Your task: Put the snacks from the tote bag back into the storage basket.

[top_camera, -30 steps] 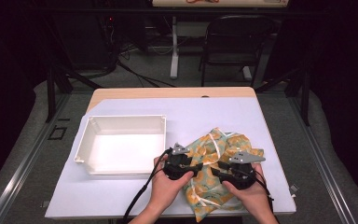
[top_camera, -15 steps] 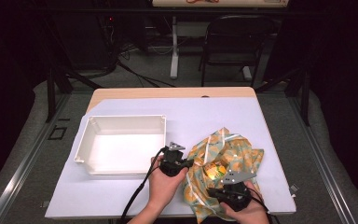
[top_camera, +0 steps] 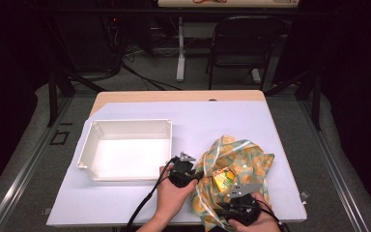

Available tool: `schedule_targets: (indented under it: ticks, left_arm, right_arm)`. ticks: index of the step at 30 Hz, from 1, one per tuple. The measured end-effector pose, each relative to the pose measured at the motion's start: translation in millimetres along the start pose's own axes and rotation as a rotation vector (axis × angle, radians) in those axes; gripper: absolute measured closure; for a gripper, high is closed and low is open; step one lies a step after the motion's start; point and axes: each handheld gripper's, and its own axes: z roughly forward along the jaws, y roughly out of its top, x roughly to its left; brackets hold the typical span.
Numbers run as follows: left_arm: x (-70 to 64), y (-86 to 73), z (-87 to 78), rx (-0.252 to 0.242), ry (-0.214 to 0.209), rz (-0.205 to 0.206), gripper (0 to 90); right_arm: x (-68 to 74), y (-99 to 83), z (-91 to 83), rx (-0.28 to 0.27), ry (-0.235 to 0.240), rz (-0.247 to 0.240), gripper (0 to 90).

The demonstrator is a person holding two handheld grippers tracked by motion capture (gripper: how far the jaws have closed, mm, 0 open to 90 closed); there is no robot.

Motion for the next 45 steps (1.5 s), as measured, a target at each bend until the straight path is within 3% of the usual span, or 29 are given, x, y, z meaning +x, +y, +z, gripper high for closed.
schedule_targets:
  ticks: [2,3,4,6,8,10,13,14,15,18,21,24,28,31,34,37,40,42,45]
  left_arm:
    - [0.7,-0.7,-4.8,-0.016,-0.010,0.000,71.0]
    - [0.5,-0.9,-7.8,-0.028,-0.012,-0.003,67.1]
    - [0.9,-0.8,-9.6,-0.037,-0.013,0.001,67.1]
    - [0.5,0.4,-16.0,-0.062,-0.032,-0.005,60.3]
    - [-0.5,1.9,-20.3,-0.085,-0.051,-0.010,57.6]
    - [-2.4,4.9,-21.6,-0.108,-0.083,-0.019,51.1]
    - [-6.1,9.2,-15.2,-0.101,-0.121,-0.028,44.0]
    - [-7.4,9.6,-12.6,-0.092,-0.125,-0.027,42.9]
    - [-8.4,9.7,-8.7,-0.077,-0.126,-0.019,43.4]
    - [-9.7,6.8,0.7,-0.029,-0.124,-0.020,58.2]
    - [-9.8,3.4,4.5,0.006,-0.132,-0.021,75.6]
    - [-8.6,-0.1,6.7,0.042,-0.149,-0.023,86.3]
    - [-9.0,-8.4,5.0,0.070,-0.170,-0.018,87.6]
    - [-6.1,-12.5,-0.1,0.059,-0.185,-0.014,87.4]
    - [-5.9,-15.0,-3.0,0.063,-0.165,-0.001,87.9]
    - [-2.1,-17.4,-4.0,0.071,-0.140,-0.005,88.0]
    - [0.5,-19.4,-5.1,0.066,-0.108,-0.005,88.1]
    - [1.1,-20.3,-6.2,0.068,-0.089,-0.003,88.1]
    - [2.3,-20.1,-8.1,0.061,-0.067,-0.007,88.1]
  right_arm:
    - [0.3,2.6,-20.8,-0.092,0.013,-0.003,59.3]
    - [-5.1,6.3,-42.1,-0.174,0.028,0.017,58.7]
    - [-5.1,6.3,-42.1,-0.174,0.028,0.017,58.7]
    - [-12.2,9.6,-57.5,-0.252,0.012,0.045,58.7]
    - [-21.7,13.6,-69.1,-0.321,-0.068,0.091,55.7]
    - [-34.2,19.2,-72.3,-0.371,-0.173,0.184,47.9]
    - [-46.1,26.2,-60.8,-0.329,-0.270,0.250,45.1]
    - [-50.7,27.4,-51.8,-0.292,-0.313,0.264,47.4]
    - [-53.3,27.1,-46.8,-0.272,-0.324,0.272,53.1]
    - [-61.9,18.2,-33.9,-0.230,-0.318,0.314,75.7]
    - [-62.0,8.7,-35.7,-0.180,-0.341,0.293,90.0]
    - [-62.4,-1.5,-40.0,-0.141,-0.347,0.295,90.0]
    - [-55.0,-18.6,-41.2,-0.084,-0.341,0.283,90.0]
    - [-40.2,-24.2,-52.8,-0.156,-0.333,0.246,90.0]
    - [-28.6,-23.6,-62.7,-0.219,-0.308,0.199,90.0]
    - [-29.5,-25.8,-51.5,-0.147,-0.302,0.191,90.0]
    - [-37.8,-30.0,-48.4,-0.130,-0.265,0.247,90.0]
    - [-41.1,-33.3,-46.6,-0.073,-0.298,0.251,90.0]
    - [-48.0,-42.5,-41.3,-0.021,-0.284,0.281,90.0]
